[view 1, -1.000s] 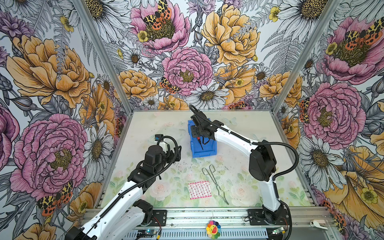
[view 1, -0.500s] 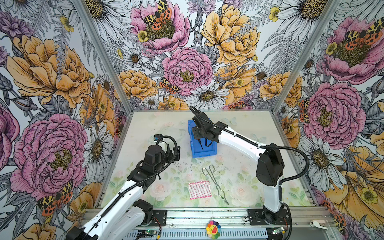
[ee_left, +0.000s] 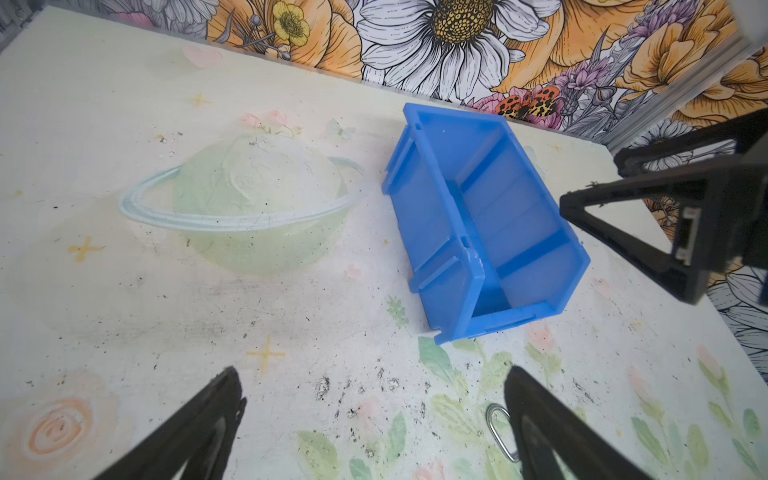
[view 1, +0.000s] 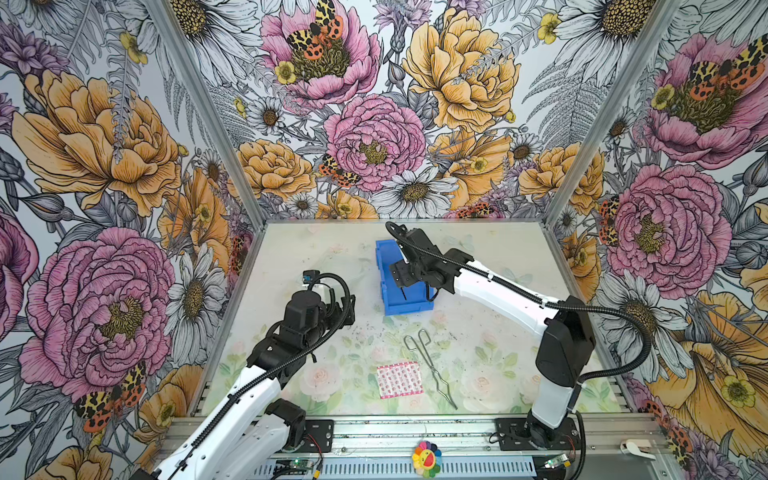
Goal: Put the screwdriver in the bin
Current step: 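Raise the right gripper out of the bin and draw it back toward the robot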
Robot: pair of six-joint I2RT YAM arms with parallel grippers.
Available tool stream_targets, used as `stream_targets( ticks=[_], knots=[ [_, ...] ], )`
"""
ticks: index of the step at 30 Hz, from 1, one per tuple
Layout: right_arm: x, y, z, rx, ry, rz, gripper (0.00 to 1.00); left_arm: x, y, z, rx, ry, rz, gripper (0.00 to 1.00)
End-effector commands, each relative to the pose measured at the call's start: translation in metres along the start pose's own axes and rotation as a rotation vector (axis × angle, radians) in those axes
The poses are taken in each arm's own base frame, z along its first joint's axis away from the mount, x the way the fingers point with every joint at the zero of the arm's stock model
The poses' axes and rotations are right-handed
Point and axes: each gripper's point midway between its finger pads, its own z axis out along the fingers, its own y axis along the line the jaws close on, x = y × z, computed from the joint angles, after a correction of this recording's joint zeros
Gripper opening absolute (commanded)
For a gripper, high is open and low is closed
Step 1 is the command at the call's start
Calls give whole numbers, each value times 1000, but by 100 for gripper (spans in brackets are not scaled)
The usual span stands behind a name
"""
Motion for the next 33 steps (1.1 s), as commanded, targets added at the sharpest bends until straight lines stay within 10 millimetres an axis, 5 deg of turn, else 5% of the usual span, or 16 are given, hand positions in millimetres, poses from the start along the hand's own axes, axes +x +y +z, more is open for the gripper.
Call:
stream_targets(
  ticks=[1,6,12,21,29,33],
  knots=[
    [-1,-15,-26,41,-41,-63,96,-6,13,-11,-65,-23,-6,99],
    [18,-36,-45,97,-44,-102,99,0,9,-17,-49,-15,104,99],
    [39,-79,-79,138,-129,39,99,-1,43,-20,-276,-17,130,99],
    [104,-158,-124,293,-287,303,99,1,58,-14,-385,-8,95,99],
    [170,-224,-145,606,-339,495,99,-6,91,-16,-448,-106,48,99],
    [179,-227,-136,556,-392,433,99,-7,99,-18,-435,-212,88,99]
  ],
)
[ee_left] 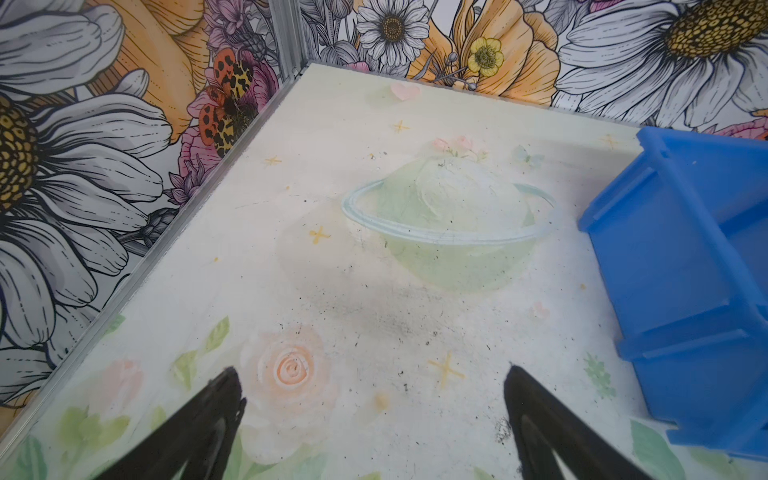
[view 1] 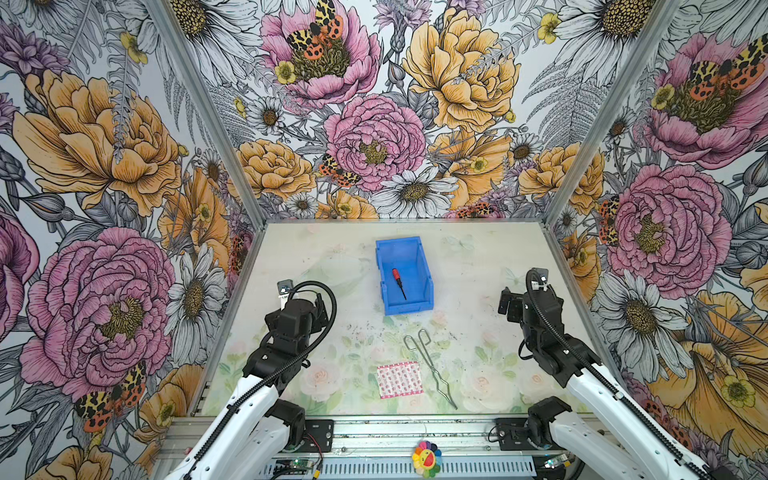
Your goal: Put the screwdriver in the bin
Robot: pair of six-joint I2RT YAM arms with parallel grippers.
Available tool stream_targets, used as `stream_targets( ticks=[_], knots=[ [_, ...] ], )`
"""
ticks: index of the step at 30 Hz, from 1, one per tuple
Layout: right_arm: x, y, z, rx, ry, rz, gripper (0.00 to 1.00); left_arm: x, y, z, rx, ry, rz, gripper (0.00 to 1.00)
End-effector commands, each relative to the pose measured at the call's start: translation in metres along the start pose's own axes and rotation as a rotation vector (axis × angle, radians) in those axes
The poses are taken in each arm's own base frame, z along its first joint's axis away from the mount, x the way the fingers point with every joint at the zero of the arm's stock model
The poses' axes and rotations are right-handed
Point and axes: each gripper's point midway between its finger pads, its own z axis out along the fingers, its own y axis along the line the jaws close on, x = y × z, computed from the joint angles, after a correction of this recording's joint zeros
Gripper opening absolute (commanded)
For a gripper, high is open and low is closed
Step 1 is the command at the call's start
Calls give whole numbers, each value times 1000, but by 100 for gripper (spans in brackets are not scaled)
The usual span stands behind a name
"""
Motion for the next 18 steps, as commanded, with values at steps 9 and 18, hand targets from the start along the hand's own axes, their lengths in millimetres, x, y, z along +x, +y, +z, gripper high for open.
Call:
stream_targets(
  ticks=[9,18],
  knots=[
    [32,-20,38,29,-54,-56,100,-16,21,13,-15,-276,46,99],
    [35,-15,79,-7,-70,-14,100,-9,31,48,-36,-268,5,99]
  ],
)
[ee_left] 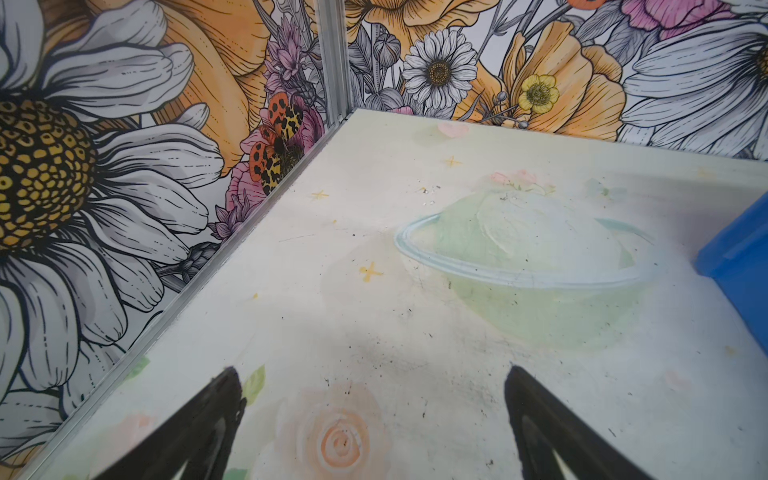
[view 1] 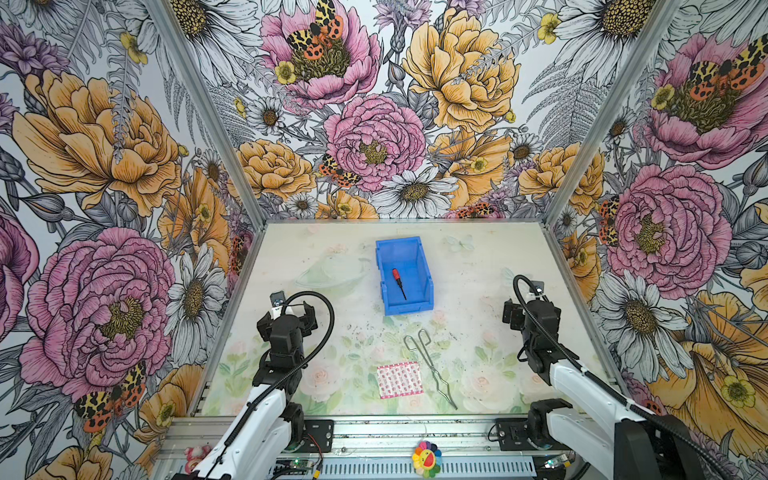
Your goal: Put the screwdriver in the bin
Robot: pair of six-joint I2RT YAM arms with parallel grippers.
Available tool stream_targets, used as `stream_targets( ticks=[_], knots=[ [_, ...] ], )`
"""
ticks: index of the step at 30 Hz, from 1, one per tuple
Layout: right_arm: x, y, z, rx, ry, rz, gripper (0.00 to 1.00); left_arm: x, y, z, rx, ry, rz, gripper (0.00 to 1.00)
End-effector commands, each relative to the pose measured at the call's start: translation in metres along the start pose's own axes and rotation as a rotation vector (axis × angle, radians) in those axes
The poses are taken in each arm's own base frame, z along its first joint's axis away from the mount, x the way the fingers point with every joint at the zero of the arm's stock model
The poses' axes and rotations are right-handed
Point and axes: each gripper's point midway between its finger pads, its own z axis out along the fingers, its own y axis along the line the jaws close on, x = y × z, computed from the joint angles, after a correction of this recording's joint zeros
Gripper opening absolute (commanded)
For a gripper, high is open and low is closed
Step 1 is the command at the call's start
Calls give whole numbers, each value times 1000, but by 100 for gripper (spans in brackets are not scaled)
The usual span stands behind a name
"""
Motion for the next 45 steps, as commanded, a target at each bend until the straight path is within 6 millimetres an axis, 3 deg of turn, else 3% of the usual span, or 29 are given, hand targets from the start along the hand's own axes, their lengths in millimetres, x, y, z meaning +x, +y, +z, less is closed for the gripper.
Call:
stream_targets(
  ticks=[1,7,12,18,23,28,33,45],
  knots=[
    [-41,7,8,-51,-141,48,99,-27,-11,9,61,-100,-28,99],
    [-53,4,25,-47,-180,93,100,-33,-29,37,106,-103,7,99],
    [-62,12,39,-74,-184,92,100,-39,-50,58,162,-103,52,99],
    [-68,20,56,-93,-165,79,99,-43,-59,80,169,-84,58,99],
    [-60,23,68,-96,-190,69,100,-41,-73,92,217,-43,85,99],
    [-57,23,66,-104,-201,74,100,-36,-67,87,202,-135,56,99],
    [-57,23,66,-105,-201,73,99,-28,-43,94,105,-153,-22,99],
    [-54,24,65,-112,-203,73,99,-30,-47,94,104,-164,-6,99]
  ],
)
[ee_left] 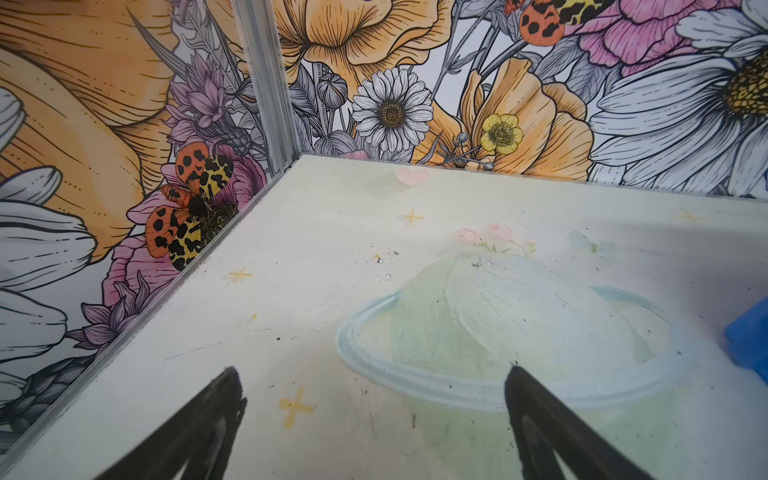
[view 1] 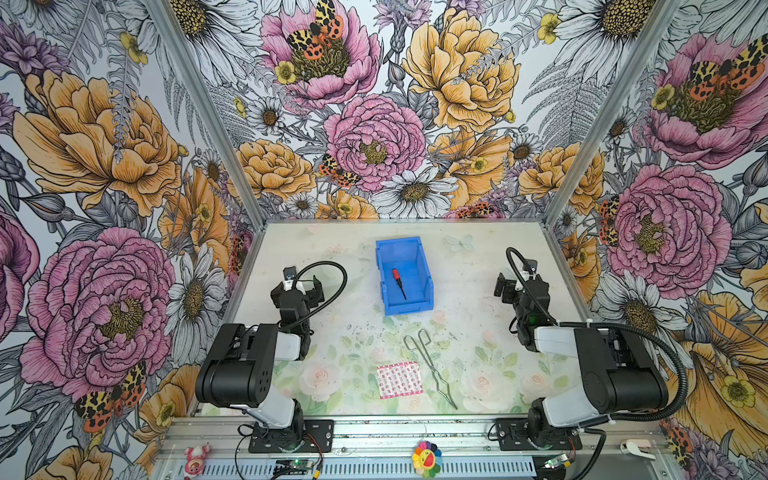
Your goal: Put the screwdriver in the bin
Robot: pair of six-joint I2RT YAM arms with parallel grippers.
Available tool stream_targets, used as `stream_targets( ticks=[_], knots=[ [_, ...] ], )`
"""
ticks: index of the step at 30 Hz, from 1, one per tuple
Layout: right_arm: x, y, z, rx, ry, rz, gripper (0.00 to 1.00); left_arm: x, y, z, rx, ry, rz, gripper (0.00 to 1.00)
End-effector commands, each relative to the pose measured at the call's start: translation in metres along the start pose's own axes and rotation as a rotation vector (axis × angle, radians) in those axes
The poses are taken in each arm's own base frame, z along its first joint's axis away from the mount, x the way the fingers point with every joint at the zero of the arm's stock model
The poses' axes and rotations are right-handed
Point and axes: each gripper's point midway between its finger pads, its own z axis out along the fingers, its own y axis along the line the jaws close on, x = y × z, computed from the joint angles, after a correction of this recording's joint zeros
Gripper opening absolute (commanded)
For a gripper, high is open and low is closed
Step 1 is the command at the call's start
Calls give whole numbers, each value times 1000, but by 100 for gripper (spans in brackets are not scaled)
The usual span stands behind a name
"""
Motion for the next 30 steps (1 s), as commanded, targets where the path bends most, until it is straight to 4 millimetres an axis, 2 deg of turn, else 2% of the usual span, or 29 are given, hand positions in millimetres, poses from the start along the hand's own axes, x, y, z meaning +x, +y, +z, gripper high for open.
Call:
stream_targets(
  ticks=[1,30],
  knots=[
    [0,3,-1,-26,-41,-14,99,-17,1,1,-13,-58,-19,99],
    [0,4,-2,-35,-48,-17,99,-17,0,1,-10,-58,-18,99]
  ],
)
